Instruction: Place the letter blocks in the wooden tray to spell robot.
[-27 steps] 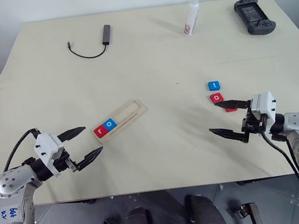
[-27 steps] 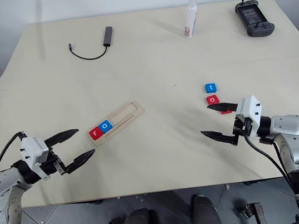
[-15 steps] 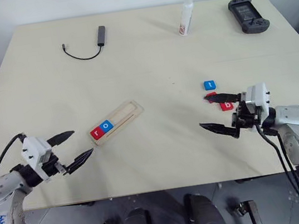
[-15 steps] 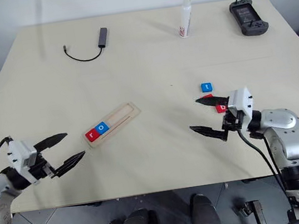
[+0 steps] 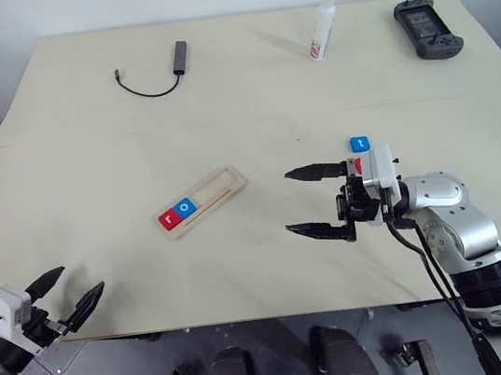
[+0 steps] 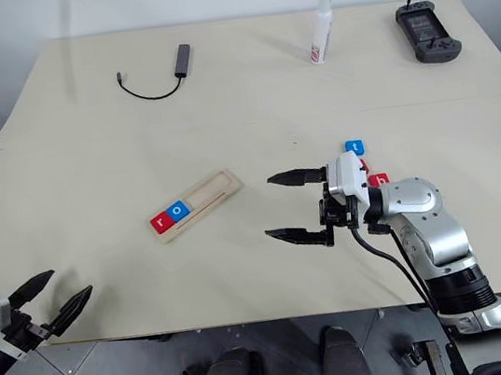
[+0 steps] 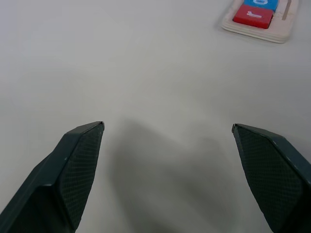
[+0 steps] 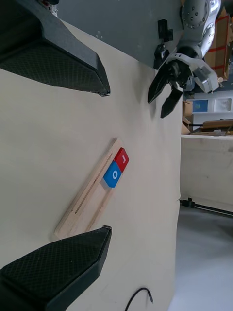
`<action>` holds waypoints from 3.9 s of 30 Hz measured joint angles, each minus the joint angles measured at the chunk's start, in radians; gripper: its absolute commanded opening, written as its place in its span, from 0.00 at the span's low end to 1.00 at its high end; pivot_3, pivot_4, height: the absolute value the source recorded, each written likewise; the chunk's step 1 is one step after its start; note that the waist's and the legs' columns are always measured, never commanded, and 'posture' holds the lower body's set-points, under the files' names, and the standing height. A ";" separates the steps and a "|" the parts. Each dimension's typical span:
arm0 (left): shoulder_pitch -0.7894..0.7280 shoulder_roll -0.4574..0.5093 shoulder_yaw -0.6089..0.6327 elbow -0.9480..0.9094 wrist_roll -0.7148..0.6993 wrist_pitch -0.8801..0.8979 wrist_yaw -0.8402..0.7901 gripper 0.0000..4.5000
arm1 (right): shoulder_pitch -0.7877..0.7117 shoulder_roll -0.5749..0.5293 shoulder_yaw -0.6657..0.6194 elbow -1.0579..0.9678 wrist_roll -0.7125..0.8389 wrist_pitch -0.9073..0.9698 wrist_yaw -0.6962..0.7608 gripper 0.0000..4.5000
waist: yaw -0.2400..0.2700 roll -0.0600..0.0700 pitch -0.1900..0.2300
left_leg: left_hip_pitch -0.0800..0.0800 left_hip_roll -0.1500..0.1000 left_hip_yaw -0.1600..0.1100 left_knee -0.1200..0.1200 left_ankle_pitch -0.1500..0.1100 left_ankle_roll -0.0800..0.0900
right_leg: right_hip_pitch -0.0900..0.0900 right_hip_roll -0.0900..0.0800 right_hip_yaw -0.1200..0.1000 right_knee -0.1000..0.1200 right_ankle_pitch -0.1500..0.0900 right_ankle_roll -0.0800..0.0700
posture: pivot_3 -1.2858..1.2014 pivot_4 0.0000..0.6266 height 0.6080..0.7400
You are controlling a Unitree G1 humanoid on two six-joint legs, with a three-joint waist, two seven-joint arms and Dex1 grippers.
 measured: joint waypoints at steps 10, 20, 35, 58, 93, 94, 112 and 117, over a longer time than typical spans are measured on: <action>-0.337 0.036 -0.242 -0.093 0.026 0.124 -0.002 1.00 | 0.017 -0.034 -0.028 -0.003 0.000 0.005 -0.008 1.00 | -0.002 0.000 0.000 | 0.001 0.000 0.002 0.000 0.000 0.000 | 0.000 0.001 0.000 0.001 0.000 0.000 | 0.52 0.24 1.00; -0.440 0.042 -0.380 0.113 0.139 0.102 -0.067 1.00 | 0.045 -0.034 -0.031 -0.014 -0.001 0.011 -0.050 1.00 | -0.023 0.000 0.000 | 0.001 0.000 0.005 0.000 0.000 0.000 | -0.002 0.001 -0.002 0.001 0.000 0.000 | 0.52 0.24 1.00; -0.494 0.064 -0.428 0.171 0.198 0.071 -0.092 0.76 | 0.045 -0.029 -0.030 -0.016 0.010 0.052 -0.085 1.00 | -0.022 0.000 0.000 | 0.001 0.000 0.005 0.000 0.000 0.000 | -0.001 0.001 -0.002 0.002 0.000 0.000 | 0.52 0.24 1.00; -0.775 -0.121 -0.786 0.231 0.325 -0.033 -0.311 0.76 | 0.435 -0.162 -0.328 -0.173 -0.004 0.032 -0.186 1.00 | 0.019 0.000 0.000 | 0.001 0.000 0.007 0.000 0.000 0.000 | -0.001 0.002 -0.002 0.001 0.000 0.001 | 0.52 0.24 1.00; -0.556 -0.076 -0.417 0.122 0.031 -0.055 -0.323 0.99 | 0.508 -0.139 -0.541 -0.164 -0.021 0.118 -0.507 1.00 | 0.003 0.001 0.000 | 0.003 0.001 0.007 0.002 0.001 0.001 | 0.000 0.001 0.001 0.004 0.001 0.001 | 0.52 0.24 1.00; -0.550 -0.079 -0.420 0.105 0.029 -0.050 -0.317 0.99 | 0.472 -0.164 -0.529 -0.170 -0.013 0.167 -0.517 1.00 | 0.002 0.001 0.000 | 0.003 0.001 0.006 0.002 0.001 0.000 | 0.000 0.001 0.000 0.004 0.001 0.000 | 0.52 0.24 1.00; -0.458 -0.094 -0.428 -0.034 0.045 -0.039 -0.183 0.99 | -0.311 -0.343 -0.055 0.114 -0.113 0.919 -0.579 1.00 | 0.003 0.001 0.000 | -0.003 -0.001 0.005 0.000 0.000 0.002 | -0.003 -0.001 -0.004 0.000 0.001 -0.001 | 0.52 0.24 1.00; -0.443 -0.094 -0.428 -0.055 0.046 -0.043 -0.166 0.99 | -0.306 -0.336 -0.039 0.130 -0.132 0.947 -0.580 1.00 | -0.001 0.001 0.000 | -0.002 0.000 0.006 0.001 0.001 0.002 | -0.003 0.000 -0.004 0.000 0.001 -0.001 | 0.52 0.24 1.00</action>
